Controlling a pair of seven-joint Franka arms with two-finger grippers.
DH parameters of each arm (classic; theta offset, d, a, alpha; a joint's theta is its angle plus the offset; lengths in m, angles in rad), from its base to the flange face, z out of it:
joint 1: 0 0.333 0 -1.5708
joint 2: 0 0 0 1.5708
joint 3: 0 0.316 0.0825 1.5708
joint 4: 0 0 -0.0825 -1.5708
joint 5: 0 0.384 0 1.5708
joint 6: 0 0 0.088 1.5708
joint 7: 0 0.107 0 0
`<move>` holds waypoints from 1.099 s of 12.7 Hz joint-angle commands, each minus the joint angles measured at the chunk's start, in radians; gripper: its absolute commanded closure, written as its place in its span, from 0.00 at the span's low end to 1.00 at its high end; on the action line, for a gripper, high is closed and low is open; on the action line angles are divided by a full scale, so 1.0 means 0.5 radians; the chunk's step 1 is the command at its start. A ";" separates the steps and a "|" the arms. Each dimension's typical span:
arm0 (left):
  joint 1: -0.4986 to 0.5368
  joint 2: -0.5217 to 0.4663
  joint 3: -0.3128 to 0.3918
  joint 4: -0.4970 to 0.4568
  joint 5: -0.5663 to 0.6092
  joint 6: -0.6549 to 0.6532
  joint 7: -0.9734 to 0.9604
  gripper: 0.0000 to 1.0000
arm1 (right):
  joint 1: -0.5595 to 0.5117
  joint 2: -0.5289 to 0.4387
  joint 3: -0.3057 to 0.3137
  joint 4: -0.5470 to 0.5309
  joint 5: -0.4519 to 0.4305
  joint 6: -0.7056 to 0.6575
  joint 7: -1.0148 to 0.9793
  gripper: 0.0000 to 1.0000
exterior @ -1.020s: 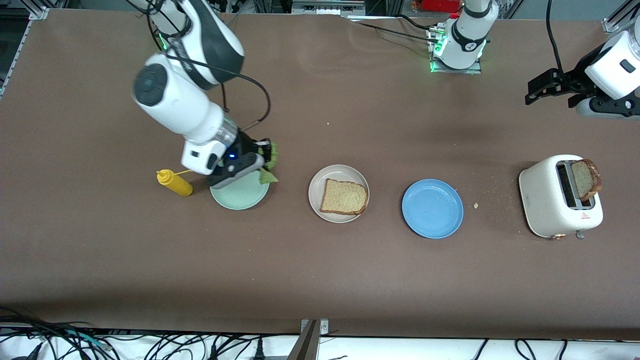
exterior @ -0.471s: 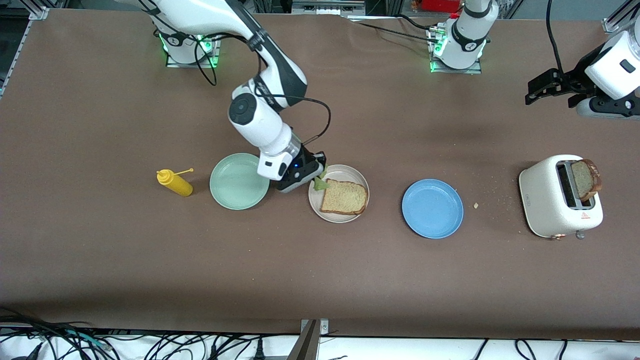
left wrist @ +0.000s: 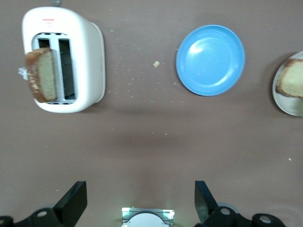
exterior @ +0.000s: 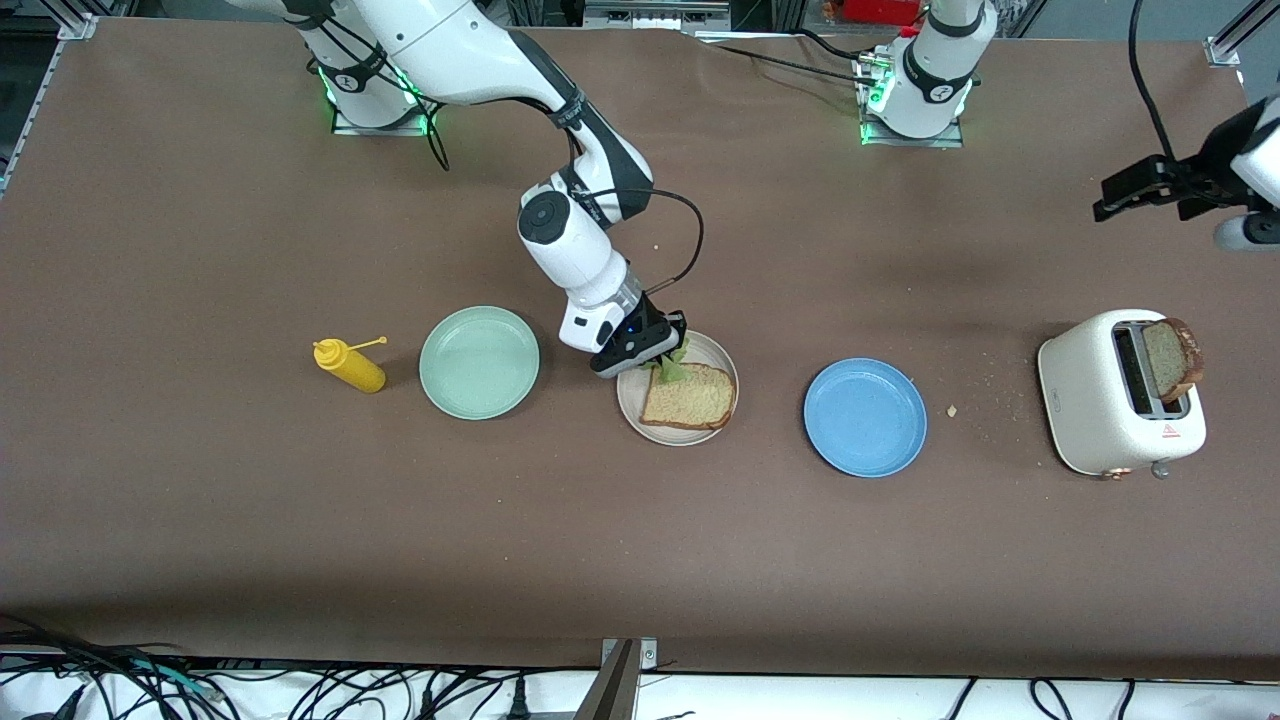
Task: Make sandwich in beige plate with both arms
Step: 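Lower the lettuce onto the bread while the left gripper reaches the toaster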
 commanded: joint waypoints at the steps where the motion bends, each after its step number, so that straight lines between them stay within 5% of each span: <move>1: 0.111 0.138 -0.017 0.062 0.154 0.115 0.125 0.00 | 0.049 0.075 -0.041 0.094 0.041 0.051 0.030 1.00; 3: 0.196 0.242 -0.014 0.059 0.166 0.350 0.392 0.00 | 0.049 0.093 -0.066 0.094 0.035 0.054 0.024 0.75; 6: 0.344 0.460 -0.017 0.010 0.166 0.685 0.598 0.00 | 0.049 0.096 -0.093 0.097 0.010 0.066 -0.010 0.02; 14: 0.507 0.503 -0.017 -0.502 0.365 1.355 0.602 0.00 | 0.064 0.164 -0.103 0.247 0.026 0.066 0.030 0.00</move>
